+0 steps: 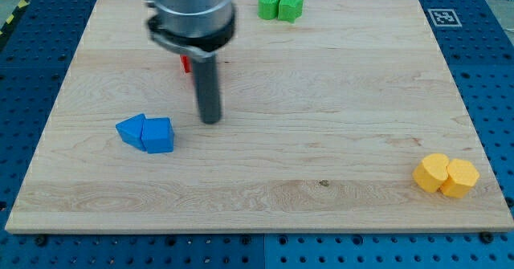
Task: Push the blue blocks towards the yellow blocks
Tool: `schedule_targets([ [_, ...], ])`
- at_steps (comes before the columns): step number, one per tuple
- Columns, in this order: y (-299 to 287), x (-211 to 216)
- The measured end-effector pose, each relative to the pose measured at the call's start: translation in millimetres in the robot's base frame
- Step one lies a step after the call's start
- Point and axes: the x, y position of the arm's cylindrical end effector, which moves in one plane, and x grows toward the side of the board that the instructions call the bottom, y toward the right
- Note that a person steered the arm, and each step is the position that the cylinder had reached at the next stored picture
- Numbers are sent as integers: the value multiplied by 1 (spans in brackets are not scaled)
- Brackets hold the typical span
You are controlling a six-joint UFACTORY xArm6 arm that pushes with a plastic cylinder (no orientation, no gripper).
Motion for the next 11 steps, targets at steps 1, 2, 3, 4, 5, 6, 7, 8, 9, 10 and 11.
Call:
schedule_targets([
  [1,-54,-15],
  [2,-109,-18],
  [3,-149,6],
  [4,-150,32],
  [5,-146,32],
  [6,-110,32],
  [7,-65,32],
  [8,-20,32],
  [9,23,35],
  [10,66,45],
  [11,92,58],
])
